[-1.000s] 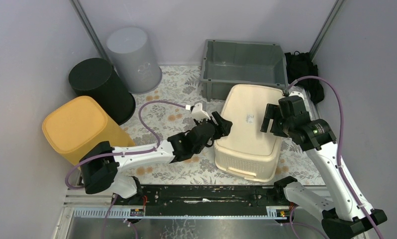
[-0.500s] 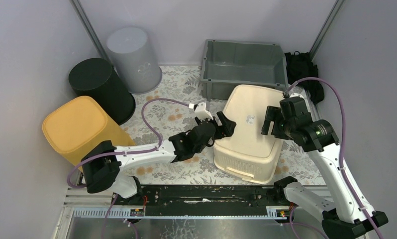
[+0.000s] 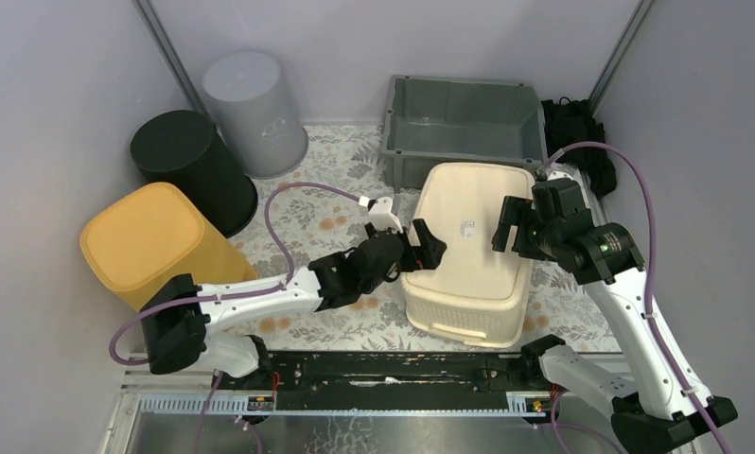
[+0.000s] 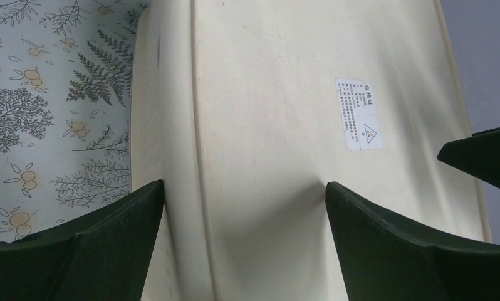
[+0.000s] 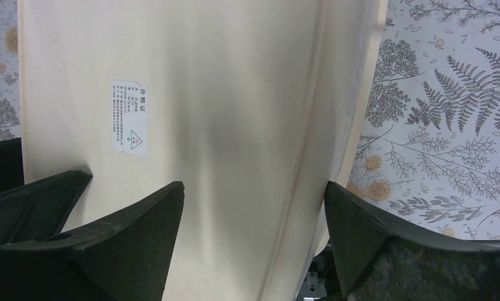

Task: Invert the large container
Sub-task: Move the container to the corner of the board.

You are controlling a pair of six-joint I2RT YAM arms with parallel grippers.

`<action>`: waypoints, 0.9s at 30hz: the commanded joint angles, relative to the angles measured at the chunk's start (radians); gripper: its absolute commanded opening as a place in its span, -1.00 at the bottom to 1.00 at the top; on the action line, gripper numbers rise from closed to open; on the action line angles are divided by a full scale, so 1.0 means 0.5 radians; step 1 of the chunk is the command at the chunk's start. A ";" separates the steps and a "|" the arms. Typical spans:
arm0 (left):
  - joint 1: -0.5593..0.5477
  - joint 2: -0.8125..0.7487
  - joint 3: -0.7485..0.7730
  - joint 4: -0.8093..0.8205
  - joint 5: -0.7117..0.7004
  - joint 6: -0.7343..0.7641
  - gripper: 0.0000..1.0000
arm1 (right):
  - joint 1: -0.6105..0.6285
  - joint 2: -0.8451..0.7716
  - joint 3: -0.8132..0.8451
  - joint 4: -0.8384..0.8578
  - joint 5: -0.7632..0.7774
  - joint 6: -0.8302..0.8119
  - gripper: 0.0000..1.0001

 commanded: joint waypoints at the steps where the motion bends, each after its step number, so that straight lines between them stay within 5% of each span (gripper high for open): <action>1: -0.200 0.072 0.054 0.439 0.675 -0.060 1.00 | 0.114 0.042 0.056 0.579 -0.797 0.169 0.72; 11: -0.154 0.067 -0.033 0.416 0.604 -0.037 1.00 | 0.102 0.158 0.016 0.475 -0.261 0.084 0.88; 27: -0.143 0.075 -0.065 0.518 0.702 -0.004 1.00 | -0.602 0.438 0.046 0.571 -0.443 -0.166 0.99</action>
